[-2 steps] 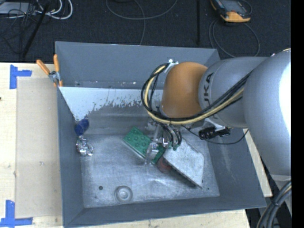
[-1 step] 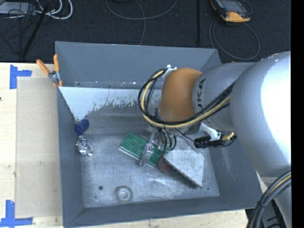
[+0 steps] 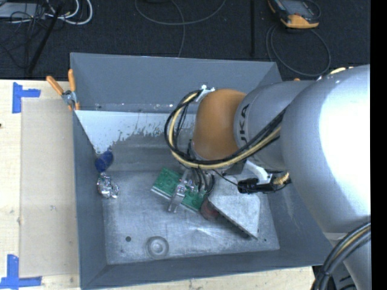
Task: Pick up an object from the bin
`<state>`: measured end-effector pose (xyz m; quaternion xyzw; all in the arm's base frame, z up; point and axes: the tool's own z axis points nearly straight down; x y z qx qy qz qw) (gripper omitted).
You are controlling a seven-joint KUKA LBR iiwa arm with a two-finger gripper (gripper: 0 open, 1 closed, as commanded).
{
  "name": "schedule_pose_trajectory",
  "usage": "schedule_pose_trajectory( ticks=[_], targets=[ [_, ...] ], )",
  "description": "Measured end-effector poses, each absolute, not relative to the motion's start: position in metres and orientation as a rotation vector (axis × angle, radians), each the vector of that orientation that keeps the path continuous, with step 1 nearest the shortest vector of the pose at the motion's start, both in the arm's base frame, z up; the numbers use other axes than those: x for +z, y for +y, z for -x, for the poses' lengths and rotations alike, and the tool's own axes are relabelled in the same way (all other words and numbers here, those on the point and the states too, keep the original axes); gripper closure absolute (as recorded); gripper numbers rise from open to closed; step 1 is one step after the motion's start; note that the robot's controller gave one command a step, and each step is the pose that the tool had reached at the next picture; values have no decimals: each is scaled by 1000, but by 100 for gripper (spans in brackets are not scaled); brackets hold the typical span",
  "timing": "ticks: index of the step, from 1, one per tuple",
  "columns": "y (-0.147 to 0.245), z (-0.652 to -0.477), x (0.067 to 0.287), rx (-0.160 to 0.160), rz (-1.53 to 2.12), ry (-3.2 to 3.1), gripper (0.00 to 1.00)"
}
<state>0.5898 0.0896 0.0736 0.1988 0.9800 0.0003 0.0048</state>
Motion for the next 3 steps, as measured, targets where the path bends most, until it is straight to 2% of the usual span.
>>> schedule_pose_trajectory(
  ticks=[1,2,3],
  targets=[
    [90,-591,75,5,-621,3067,100],
    [90,-592,99,2,-620,3078,100],
    [90,-592,110,1,-618,3080,100]
  ],
)
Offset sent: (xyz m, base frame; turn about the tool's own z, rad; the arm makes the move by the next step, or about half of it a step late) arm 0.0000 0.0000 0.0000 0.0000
